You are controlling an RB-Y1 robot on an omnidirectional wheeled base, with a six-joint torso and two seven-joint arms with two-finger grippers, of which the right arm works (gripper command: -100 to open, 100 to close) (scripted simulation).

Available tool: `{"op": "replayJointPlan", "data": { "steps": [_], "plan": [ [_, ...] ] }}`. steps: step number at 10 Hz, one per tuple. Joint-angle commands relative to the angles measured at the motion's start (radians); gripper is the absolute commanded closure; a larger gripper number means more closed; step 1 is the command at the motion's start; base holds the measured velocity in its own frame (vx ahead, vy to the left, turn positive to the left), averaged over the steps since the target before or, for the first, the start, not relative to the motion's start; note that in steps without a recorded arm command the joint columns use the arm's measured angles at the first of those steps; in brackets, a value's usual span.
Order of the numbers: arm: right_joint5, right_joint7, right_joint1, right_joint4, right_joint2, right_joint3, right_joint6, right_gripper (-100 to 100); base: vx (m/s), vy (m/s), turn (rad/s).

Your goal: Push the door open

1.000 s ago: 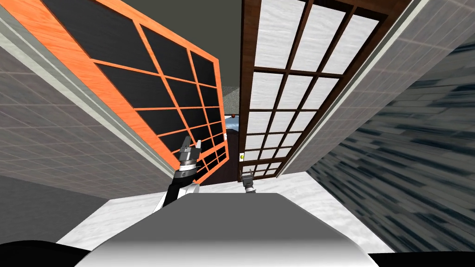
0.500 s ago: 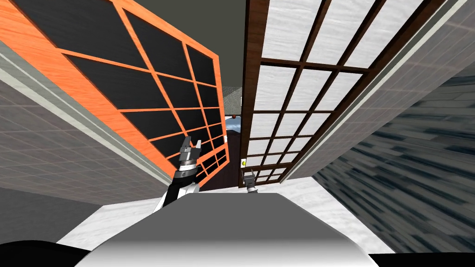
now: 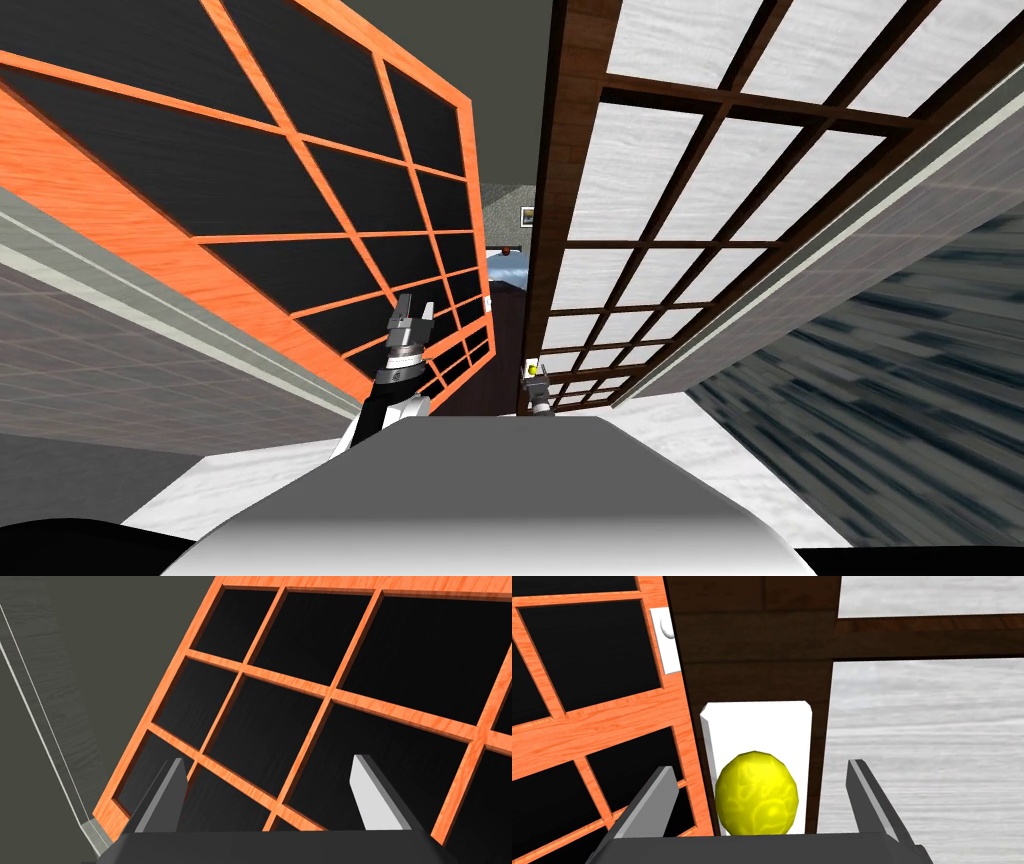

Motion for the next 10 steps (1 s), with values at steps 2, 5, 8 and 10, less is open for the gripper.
{"op": "replayJointPlan", "data": {
  "steps": [2,5,8,10],
  "plan": [
    [0.0,0.0,0.0,0.0,-0.001,0.0,0.0,100,-0.023,-0.001,0.002],
    [0.0,0.0,0.0,0.0,-0.001,0.0,0.0,100,-0.006,-0.001,0.004],
    [-0.044,0.012,-0.023,0.024,-0.022,0.007,-0.016,100,-0.01,-0.04,0.04],
    [-0.076,0.02,-0.038,0.041,-0.034,0.012,-0.03,100,-0.016,-0.064,0.024]
  ]
}}
